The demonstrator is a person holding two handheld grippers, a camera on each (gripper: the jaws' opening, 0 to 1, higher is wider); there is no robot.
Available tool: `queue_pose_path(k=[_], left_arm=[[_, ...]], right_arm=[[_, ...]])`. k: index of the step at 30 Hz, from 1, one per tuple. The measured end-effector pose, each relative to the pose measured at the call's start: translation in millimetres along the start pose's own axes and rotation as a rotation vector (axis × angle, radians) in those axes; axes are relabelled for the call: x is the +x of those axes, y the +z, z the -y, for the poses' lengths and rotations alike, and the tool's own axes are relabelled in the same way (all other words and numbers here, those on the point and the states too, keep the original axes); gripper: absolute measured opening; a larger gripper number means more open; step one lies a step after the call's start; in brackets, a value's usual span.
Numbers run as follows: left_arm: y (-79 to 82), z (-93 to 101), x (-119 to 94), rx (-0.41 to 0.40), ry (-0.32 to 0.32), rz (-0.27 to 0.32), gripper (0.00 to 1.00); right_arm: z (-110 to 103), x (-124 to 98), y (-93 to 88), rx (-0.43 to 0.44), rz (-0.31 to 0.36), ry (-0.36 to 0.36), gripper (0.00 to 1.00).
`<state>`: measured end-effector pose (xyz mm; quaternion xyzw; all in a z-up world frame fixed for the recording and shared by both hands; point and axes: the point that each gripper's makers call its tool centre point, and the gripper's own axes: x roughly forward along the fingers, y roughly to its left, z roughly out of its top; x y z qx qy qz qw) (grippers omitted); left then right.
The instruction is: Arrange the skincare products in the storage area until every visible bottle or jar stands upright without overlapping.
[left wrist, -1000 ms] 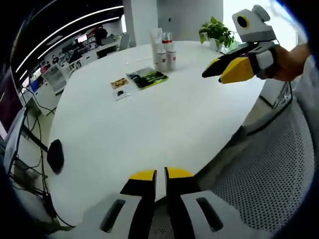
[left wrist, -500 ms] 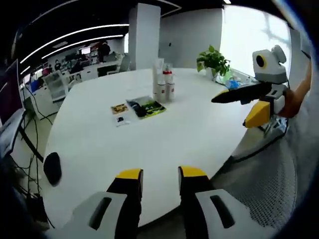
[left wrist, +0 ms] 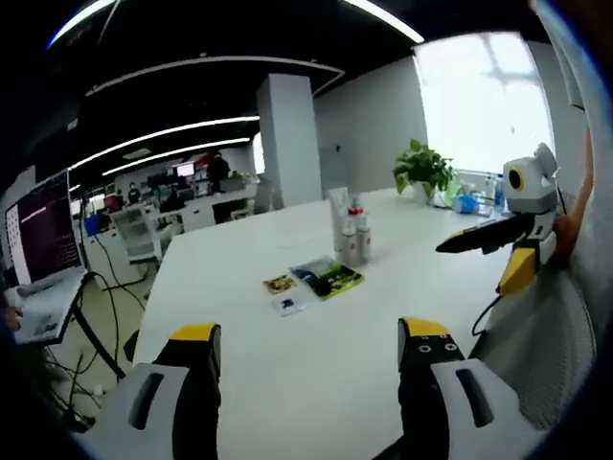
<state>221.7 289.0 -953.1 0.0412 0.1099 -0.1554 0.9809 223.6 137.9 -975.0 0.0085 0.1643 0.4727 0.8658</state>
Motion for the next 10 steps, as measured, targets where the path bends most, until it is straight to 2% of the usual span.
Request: queue_pose_path(k=[1, 5, 8, 10], left_arm=[[-2.5, 0.4, 1.7, 0.001, 0.003, -0.013, 0.78], [0.4, 0.2, 6.6, 0.011, 0.007, 0.011, 0.89], [-0.5, -2.7, 4.4, -0.003, 0.018, 0.008, 0.93], [2.4, -2.3, 4.1, -0.001, 0.02, 0.022, 0.94]], right_arm=[[1.6, 1.7, -1.5, -0.022, 0.0, -0.012, 0.99], [1.9, 4.1, -6.7, -0.044, -0.012, -0.022, 0.99], [0.7, 5.4, 1.4, -0.06, -0.015, -0.032, 0.98], [-1.7, 9.0, 7.5, -0.093, 0.005, -0.027, 0.98]])
